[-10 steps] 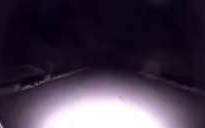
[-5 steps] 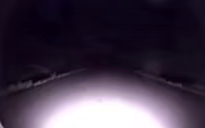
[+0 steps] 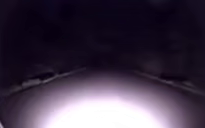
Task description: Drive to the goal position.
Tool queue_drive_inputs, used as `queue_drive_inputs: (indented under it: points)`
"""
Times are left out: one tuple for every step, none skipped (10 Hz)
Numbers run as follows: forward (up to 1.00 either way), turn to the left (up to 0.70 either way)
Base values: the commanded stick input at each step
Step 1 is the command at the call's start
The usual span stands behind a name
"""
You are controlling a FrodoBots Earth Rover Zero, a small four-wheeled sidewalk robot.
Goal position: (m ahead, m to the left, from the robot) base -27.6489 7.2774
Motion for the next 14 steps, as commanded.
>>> queue_drive_inputs:
  points:
    - [-1.0, 0.0]
    - [-1.0, 0.0]
    - [-1.0, 0.0]
    - [-1.0, 0.0]
    - [-1.0, 0.0]
    - [-1.0, 0.0]
    - [-1.0, 0.0]
    - [-1.0, 0.0]
    - [-1.0, 0.0]
    - [-1.0, 0.0]
    - [-1.0, 0.0]
    - [-1.0, 0.0]
    - [-1.0, 0.0]
    - [-1.0, 0.0]
